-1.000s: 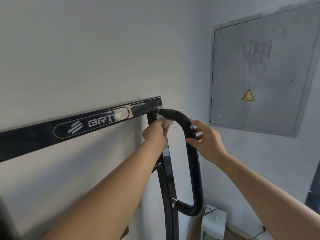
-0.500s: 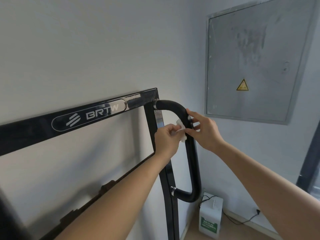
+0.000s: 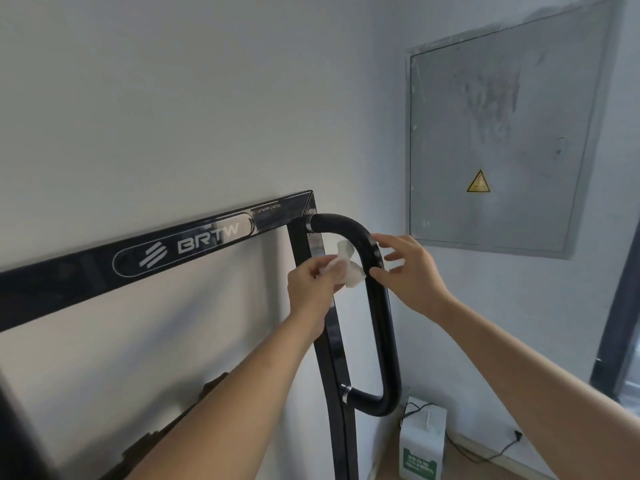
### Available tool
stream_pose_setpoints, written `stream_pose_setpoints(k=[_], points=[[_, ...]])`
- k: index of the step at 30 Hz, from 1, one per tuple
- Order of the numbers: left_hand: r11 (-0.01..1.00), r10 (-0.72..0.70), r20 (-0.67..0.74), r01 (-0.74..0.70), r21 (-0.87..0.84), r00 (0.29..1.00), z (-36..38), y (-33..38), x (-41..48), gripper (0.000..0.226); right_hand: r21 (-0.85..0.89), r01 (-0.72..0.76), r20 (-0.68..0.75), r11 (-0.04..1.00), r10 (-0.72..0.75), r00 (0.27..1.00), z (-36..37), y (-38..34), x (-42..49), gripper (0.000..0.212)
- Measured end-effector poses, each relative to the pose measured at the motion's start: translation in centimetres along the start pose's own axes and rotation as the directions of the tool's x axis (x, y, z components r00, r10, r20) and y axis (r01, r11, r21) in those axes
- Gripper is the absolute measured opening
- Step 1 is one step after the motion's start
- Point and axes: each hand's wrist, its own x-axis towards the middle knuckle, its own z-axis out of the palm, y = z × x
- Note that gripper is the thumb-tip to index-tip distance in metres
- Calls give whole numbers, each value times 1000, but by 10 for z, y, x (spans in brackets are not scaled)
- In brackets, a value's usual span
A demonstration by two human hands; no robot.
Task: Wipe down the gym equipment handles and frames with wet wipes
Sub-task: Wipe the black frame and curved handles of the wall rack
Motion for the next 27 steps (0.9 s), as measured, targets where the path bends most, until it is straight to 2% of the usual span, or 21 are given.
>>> stream_pose_setpoints(k=[3, 5, 9, 11, 13, 15, 17, 19, 20, 27], points=[[975, -4, 45, 14, -222, 999, 11, 23, -4, 15, 127, 81, 1, 989, -82, 997, 9, -20, -5, 55], [950, -4, 77, 28, -310, 997, 16, 32, -5, 17, 142, 104, 24, 984, -108, 994, 13, -33, 1, 48], [943, 13, 168, 43, -330, 986, 14, 50, 4, 6, 119, 92, 22, 989, -95, 995, 6, -48, 37, 26], [977, 63, 90, -43, -209, 994, 5, 52, 16, 16, 70, 92, 8, 993, -93, 996, 1, -50, 61, 22], [969, 237, -13, -236, 66, 971, -6, 45, 30, 29, -13, 90, 3, 996, -90, 996, -3, -49, 87, 21], [834, 396, 79, -394, 386, 915, -13, 37, 40, 39, -72, 77, 47, 994, -74, 996, 0, -47, 113, 21], [668, 405, 255, -475, 573, 878, -14, 34, 47, 50, -140, 95, 116, 986, -79, 990, 8, -46, 132, 20], [581, 382, 315, -491, 649, 869, -12, 35, 51, 59, -161, 109, 169, 981, -82, 982, 20, -45, 143, 19], [573, 384, 315, -491, 656, 868, -13, 33, 55, 61, -162, 113, 195, 980, -80, 978, 26, -45, 146, 20], [663, 330, 279, -432, 611, 902, -25, 26, 63, 64, -120, 32, 315, 992, 7, 949, 33, -45, 146, 12]])
